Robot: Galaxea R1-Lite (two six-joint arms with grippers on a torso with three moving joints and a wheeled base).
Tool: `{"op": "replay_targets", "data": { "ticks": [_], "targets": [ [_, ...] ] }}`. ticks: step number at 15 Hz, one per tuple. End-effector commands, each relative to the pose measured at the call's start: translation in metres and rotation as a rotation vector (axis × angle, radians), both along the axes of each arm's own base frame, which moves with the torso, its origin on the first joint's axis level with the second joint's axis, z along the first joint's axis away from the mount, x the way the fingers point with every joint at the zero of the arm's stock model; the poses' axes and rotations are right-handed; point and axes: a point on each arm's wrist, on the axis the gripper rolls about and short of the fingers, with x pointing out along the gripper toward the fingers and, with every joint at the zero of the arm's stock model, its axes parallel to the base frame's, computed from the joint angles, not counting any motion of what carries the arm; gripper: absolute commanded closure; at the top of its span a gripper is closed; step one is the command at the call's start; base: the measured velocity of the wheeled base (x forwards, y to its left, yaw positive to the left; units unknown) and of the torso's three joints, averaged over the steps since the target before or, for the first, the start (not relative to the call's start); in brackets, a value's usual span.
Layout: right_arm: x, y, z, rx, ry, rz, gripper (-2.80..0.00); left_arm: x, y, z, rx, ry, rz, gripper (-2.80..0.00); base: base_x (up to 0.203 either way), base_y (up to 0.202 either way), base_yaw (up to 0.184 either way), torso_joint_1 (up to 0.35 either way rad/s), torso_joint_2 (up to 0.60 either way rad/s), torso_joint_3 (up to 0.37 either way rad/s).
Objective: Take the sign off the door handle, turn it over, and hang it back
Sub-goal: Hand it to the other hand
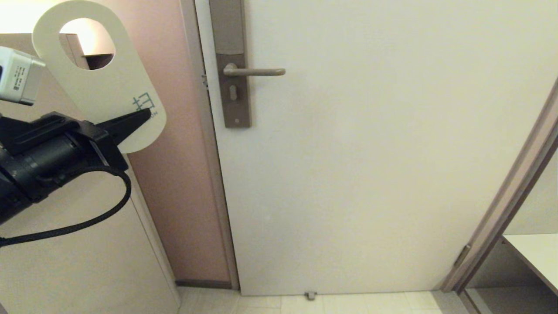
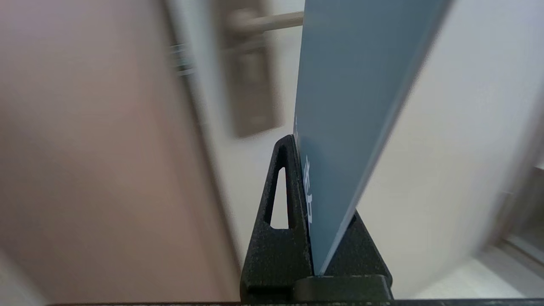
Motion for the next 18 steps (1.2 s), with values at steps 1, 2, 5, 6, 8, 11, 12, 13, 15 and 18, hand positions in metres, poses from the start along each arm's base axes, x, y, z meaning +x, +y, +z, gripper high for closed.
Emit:
{"op": "replay_targets", "data": {
  "ticks": [1,2,5,6,8,11,12,13,15,18],
  "targets": [
    [0.0,0.0,0.0,-0.001,0.0,0.001,0.0,-0.003,-0.01,-0.002,-0.001,0.003,-0.057,0.0,0.0,0.0,0.0,0.0,0.0,0.0],
    [0.0,0.0,0.0,-0.001,0.0,0.001,0.0,-0.002,-0.019,-0.005,0.001,0.018,-0.1,0.0,0.0,0.0,0.0,0.0,0.0,0.0],
    [0.0,0.0,0.0,-0.001,0.0,0.001,0.0,0.002,-0.033,-0.013,0.02,0.054,-0.286,0.0,0.0,0.0,0.0,0.0,0.0,0.0],
    [0.0,0.0,0.0,-0.001,0.0,0.001,0.0,0.004,-0.036,-0.016,0.026,0.07,-0.341,0.0,0.0,0.0,0.0,0.0,0.0,0.0],
    [0.0,0.0,0.0,-0.001,0.0,0.001,0.0,0.017,-0.043,-0.024,0.033,0.112,-0.39,0.0,0.0,0.0,0.0,0.0,0.0,0.0],
    [0.0,0.0,0.0,-0.001,0.0,0.001,0.0,0.039,-0.054,-0.027,-0.009,0.17,-0.468,0.0,0.0,0.0,0.0,0.0,0.0,0.0],
    [0.0,0.0,0.0,-0.001,0.0,0.001,0.0,0.049,-0.058,-0.028,-0.029,0.192,-0.478,0.0,0.0,0.0,0.0,0.0,0.0,0.0],
    [0.0,0.0,0.0,-0.001,0.0,0.001,0.0,0.06,-0.063,-0.029,-0.044,0.209,-0.486,0.0,0.0,0.0,0.0,0.0,0.0,0.0],
    [0.0,0.0,0.0,-0.001,0.0,0.001,0.0,0.083,-0.073,-0.031,-0.063,0.231,-0.528,0.0,0.0,0.0,0.0,0.0,0.0,0.0],
    [0.0,0.0,0.0,-0.001,0.0,0.001,0.0,0.111,-0.099,-0.038,-0.061,0.25,-0.64,0.0,0.0,0.0,0.0,0.0,0.0,0.0]
  ]
}}
